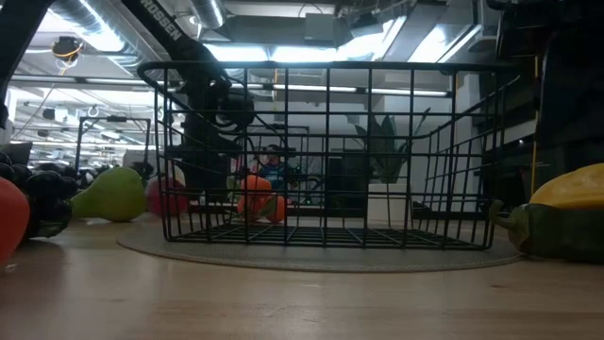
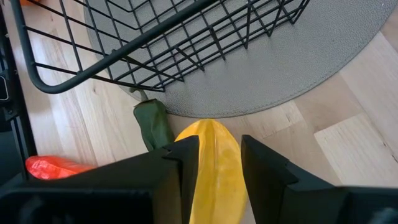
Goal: Build produce basket
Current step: Put the pomegranate into the black wire basket
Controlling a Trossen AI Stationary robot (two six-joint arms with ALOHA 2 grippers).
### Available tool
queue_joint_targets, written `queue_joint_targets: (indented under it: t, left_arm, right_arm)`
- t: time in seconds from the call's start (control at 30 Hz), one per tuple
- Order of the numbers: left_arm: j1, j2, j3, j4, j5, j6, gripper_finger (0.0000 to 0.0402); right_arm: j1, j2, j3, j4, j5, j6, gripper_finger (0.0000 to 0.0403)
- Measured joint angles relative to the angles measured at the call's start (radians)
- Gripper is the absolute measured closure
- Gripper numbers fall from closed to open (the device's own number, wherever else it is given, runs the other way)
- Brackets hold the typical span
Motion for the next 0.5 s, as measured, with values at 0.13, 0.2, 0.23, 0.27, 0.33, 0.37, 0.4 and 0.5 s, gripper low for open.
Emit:
queue_joint_targets:
  t: [0.13,0.2,0.23,0.27,0.33,0.37,0.4,0.5]
  left_arm:
    - [0.0,0.0,0.0,-0.008,-0.003,-0.001,0.0396]
    - [0.0,0.0,0.0,-0.008,-0.003,-0.007,0.0397]
    - [0.0,0.0,0.0,-0.008,-0.003,-0.008,0.0398]
    - [0.0,0.0,0.0,-0.008,-0.003,-0.008,0.0399]
    - [0.0,0.0,0.0,-0.007,-0.003,-0.008,0.04]
    - [0.0,0.0,0.0,-0.006,-0.003,-0.008,0.04]
    - [0.0,0.0,0.0,-0.002,-0.004,-0.01,0.0401]
    - [-0.01,0.0,0.0,0.031,-0.043,-0.022,0.0401]
  right_arm:
    - [0.0,0.0,0.0,0.0,0.0,0.0,0.0292]
    - [0.0,0.0,0.0,0.0,0.0,0.0,0.0292]
    - [0.0,0.0,0.0,0.0,0.0,0.0,0.0292]
    - [0.0,0.0,0.0,0.0,0.0,0.0,0.0292]
    - [0.0,0.0,0.0,0.0,0.0,0.0,0.0292]
    - [0.0,0.0,0.0,0.0,0.0,0.0,0.0292]
    - [0.0,0.0,0.0,0.0,0.0,0.0,0.0292]
    - [0.0,0.0,0.0,0.0,0.0,0.0,0.0292]
